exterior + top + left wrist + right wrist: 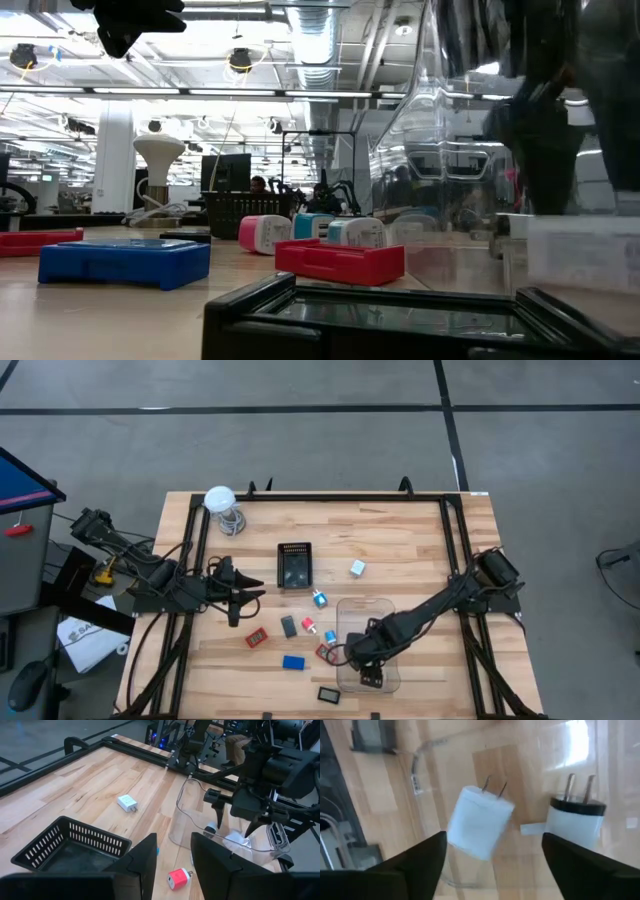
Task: Pick & Place Office items
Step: Put the white charger adapter into the transparent bin
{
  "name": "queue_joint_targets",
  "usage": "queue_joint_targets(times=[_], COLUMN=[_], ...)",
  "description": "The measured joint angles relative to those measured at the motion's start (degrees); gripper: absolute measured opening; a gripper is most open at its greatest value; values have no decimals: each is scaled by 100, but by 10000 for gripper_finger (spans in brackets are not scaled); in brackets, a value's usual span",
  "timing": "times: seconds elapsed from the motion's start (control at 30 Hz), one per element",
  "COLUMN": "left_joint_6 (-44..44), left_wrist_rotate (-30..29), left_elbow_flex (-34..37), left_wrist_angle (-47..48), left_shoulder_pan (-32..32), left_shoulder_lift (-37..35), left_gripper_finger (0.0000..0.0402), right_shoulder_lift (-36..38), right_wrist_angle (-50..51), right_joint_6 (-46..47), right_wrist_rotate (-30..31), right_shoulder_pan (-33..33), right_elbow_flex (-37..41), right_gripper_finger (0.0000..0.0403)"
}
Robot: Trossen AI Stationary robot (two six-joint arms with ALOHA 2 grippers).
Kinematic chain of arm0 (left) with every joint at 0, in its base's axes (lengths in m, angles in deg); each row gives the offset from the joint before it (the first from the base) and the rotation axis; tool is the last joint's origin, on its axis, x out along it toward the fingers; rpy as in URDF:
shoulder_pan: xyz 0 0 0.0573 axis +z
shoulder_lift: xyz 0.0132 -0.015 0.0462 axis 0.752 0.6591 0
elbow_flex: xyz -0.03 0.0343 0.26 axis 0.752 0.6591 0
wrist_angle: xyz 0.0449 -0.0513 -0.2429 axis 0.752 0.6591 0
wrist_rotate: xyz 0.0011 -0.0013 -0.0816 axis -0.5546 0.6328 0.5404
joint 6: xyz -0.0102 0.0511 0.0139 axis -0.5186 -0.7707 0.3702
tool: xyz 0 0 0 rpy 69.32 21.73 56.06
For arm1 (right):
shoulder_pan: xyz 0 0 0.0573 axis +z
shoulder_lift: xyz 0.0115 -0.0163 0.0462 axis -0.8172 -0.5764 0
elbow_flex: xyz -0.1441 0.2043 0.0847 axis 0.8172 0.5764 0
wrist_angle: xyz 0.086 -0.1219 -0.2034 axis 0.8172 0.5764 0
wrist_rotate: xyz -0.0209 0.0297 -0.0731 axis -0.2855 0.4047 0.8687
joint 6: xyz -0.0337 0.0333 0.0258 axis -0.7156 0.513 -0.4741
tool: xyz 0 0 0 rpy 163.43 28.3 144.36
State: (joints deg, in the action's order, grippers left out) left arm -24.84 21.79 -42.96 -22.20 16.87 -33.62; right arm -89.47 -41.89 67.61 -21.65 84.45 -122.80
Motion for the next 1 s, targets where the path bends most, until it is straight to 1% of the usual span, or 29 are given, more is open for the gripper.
queue_joint_targets(times=[0.1,0.2,0.27,0.37,0.47,0.53,0.57,0.6,0.67,0.73,0.8,0.87,0.93,1.0], left_joint_6=[-96,-119,-119,-119,-121,-121,-121,-120,-121,-120,-121,-157,-276,-417], left_wrist_rotate=[-2,-2,-5,-111,-313,-479,-563,-639,-757,-842,-952,-1083,-1197,-1350], left_elbow_flex=[1,1,1,1,1,1,1,1,-1,1,1,1,1,1], left_wrist_angle=[0,1,1,2,0,-4,-4,-10,-49,-99,-179,-279,-438,-612], left_shoulder_pan=[0,0,0,0,0,0,0,0,0,0,0,0,0,0], left_shoulder_lift=[0,1,1,1,1,1,1,0,0,1,0,0,2,0], left_gripper_finger=[118,117,117,118,118,118,118,118,118,118,118,118,118,118], right_shoulder_lift=[200,603,999,1687,2290,2595,2703,2783,2842,2805,2693,2499,2266,2021], right_wrist_angle=[96,291,468,700,740,732,781,864,972,1025,891,780,727,719], right_joint_6=[247,565,809,1168,1272,1370,1614,1911,2315,2390,2219,2010,1953,1966], right_wrist_rotate=[65,350,707,1473,2133,2308,2344,2319,1997,1559,1114,796,717,753], right_shoulder_pan=[-10,-6,-35,-200,-640,-1132,-1437,-1792,-2559,-3307,-3949,-4395,-4716,-4894], right_elbow_flex=[0,0,0,-4,-7,-7,-11,-13,-13,-11,-11,-11,-10,-2], right_gripper_finger=[331,322,311,298,290,288,286,286,286,286,286,286,285,285])
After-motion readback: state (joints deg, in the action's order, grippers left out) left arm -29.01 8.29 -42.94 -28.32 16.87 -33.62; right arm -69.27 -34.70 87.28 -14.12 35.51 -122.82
